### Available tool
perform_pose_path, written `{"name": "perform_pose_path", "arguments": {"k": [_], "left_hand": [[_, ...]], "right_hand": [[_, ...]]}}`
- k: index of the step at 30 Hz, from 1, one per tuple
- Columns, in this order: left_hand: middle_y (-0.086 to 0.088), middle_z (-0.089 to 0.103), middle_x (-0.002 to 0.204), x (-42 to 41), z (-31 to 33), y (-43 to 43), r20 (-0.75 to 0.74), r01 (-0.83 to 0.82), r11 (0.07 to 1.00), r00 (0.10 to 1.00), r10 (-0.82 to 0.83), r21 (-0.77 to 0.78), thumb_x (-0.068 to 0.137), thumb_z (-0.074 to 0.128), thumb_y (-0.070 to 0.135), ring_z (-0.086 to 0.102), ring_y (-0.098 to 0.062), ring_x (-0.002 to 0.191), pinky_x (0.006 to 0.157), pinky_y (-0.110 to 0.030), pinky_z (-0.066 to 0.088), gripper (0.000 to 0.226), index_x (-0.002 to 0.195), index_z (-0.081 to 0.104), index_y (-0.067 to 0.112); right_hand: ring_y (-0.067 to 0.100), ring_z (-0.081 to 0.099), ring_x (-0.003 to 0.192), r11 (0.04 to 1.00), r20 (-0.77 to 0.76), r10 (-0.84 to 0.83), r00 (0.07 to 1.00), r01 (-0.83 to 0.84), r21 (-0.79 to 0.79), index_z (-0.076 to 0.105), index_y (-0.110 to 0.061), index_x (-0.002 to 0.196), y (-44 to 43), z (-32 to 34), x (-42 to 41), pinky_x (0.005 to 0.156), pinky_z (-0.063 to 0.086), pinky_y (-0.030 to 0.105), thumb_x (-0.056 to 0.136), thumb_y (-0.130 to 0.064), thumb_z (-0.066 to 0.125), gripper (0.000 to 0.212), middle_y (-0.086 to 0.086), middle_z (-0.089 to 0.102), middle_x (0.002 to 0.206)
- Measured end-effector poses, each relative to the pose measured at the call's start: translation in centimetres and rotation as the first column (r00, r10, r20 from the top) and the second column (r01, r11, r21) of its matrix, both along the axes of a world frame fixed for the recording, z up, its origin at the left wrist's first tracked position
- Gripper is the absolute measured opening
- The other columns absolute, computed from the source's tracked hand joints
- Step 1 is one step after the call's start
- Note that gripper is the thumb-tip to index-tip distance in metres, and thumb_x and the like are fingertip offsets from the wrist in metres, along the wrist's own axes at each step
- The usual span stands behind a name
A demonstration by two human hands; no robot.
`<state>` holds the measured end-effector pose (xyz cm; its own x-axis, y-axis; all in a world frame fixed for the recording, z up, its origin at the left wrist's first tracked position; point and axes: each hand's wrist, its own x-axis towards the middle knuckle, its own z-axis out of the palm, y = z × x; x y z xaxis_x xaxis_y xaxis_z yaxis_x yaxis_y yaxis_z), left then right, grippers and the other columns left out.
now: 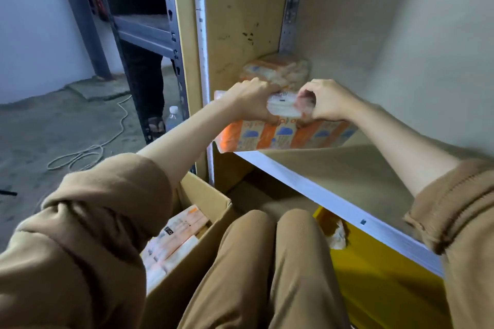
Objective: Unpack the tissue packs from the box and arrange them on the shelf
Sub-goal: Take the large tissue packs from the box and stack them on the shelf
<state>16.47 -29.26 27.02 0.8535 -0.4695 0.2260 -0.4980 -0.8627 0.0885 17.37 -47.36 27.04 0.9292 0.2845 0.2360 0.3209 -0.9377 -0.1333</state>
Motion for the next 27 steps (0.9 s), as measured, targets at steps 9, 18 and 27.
{"name": "perform_pose_path", "arguments": {"k": [9,18,27], "left_hand": [[-0.006,0.054,0.136,4.1,-3.8,-6.5,-0.119,0.115,0.993,0.987,-0.113,0.013,0.082,0.061,0.045,0.052,-0.029,0.121,0.093,-0.038,0.045,0.068,0.141,0.037,0.023],[-0.011,0.065,0.119,9.2,-4.2,-6.6,-0.207,-0.001,1.000,0.978,0.001,-0.002,0.078,0.060,0.056,0.063,-0.028,0.103,0.086,-0.037,0.054,0.060,0.124,0.059,0.018],[-0.019,0.059,0.124,10.3,-6.0,-6.3,-0.113,-0.131,0.991,0.985,0.134,0.033,0.093,0.050,0.034,0.057,-0.037,0.112,0.089,-0.041,0.048,0.042,0.127,0.053,0.010]], "right_hand": [[0.029,0.053,0.112,0.988,-0.154,-0.151,0.976,0.149,-0.028,0.056,-0.005,0.123,-5.9,-3.0,1.5,0.089,0.041,0.029,0.063,-0.018,0.082,0.067,0.016,0.057,0.121],[0.028,0.052,0.117,0.975,-0.080,-0.222,0.972,0.223,-0.002,0.055,-0.010,0.124,-6.6,-4.1,3.8,0.095,0.043,0.034,0.078,-0.025,0.069,0.051,0.010,0.055,0.126],[0.027,0.049,0.124,0.965,-0.038,-0.255,0.966,0.257,0.058,0.059,-0.005,0.120,-7.6,-7.6,3.5,0.100,0.039,0.033,0.081,-0.016,0.064,0.040,0.013,0.054,0.131]]}}
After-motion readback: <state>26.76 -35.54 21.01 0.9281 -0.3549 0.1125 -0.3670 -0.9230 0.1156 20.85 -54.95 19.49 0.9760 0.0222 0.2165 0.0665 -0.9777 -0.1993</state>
